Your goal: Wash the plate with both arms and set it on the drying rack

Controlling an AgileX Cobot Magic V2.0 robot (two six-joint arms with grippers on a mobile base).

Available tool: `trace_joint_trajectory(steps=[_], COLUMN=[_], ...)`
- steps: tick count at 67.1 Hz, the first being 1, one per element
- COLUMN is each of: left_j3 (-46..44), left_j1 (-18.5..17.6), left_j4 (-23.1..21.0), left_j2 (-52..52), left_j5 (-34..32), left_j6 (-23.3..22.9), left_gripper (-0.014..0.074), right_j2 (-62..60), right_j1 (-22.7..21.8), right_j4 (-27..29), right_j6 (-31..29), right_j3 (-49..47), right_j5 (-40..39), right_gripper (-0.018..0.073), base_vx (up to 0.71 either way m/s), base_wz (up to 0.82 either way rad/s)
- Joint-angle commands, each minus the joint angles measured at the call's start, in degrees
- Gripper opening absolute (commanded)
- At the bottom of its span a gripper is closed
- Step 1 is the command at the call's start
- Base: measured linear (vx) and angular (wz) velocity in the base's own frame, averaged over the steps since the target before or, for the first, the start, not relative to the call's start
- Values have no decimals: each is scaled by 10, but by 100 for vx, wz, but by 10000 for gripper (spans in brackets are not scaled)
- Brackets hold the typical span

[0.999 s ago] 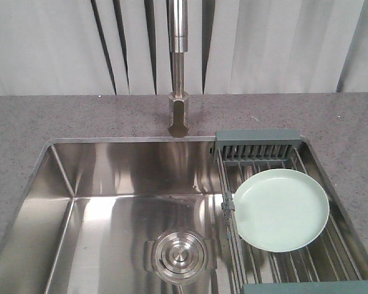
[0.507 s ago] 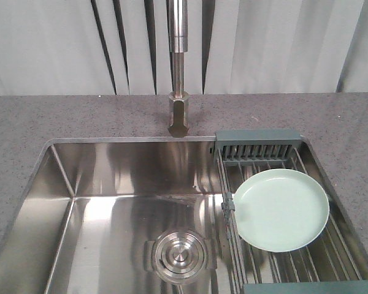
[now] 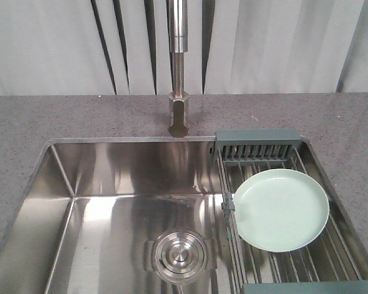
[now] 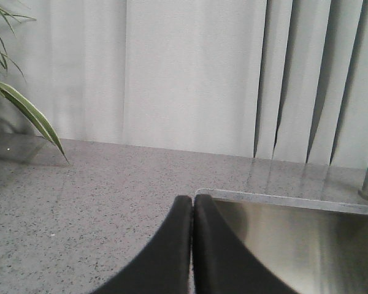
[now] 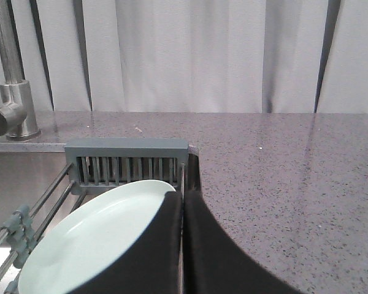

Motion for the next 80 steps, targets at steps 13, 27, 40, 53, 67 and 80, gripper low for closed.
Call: trace_joint_trajectory(steps=[13,27,40,53,67,80], left_j3=[-12,-12,-12,-12,-12,-12], left_j1=[0,0,0,0,0,0], left_j4=[-2,-2,-2,-2,-2,-2], left_j2=[-9,-9,-9,-9,-9,-9], left_j5=[-44,-44,-44,-44,-44,-44], left_j6=[-5,-5,-5,-5,-5,-5], left_gripper=[-6,-6,-6,-6,-6,-6], right_j2=[-2,-2,-2,-2,-2,-2], right_j1=[-3,-3,-3,-3,-3,-3], right_j4=[-4,-5,-46,-60,-60,-63], right_j6=[-9,-4,16,39,39,39], right_j3=[1,1,1,2,2,2], right_j5=[-50,-97,-99,-93,-76,-76], right_gripper=[-8,-8,-8,-8,-8,-8], base_vx=[0,0,0,0,0,0], base_wz=[0,0,0,0,0,0])
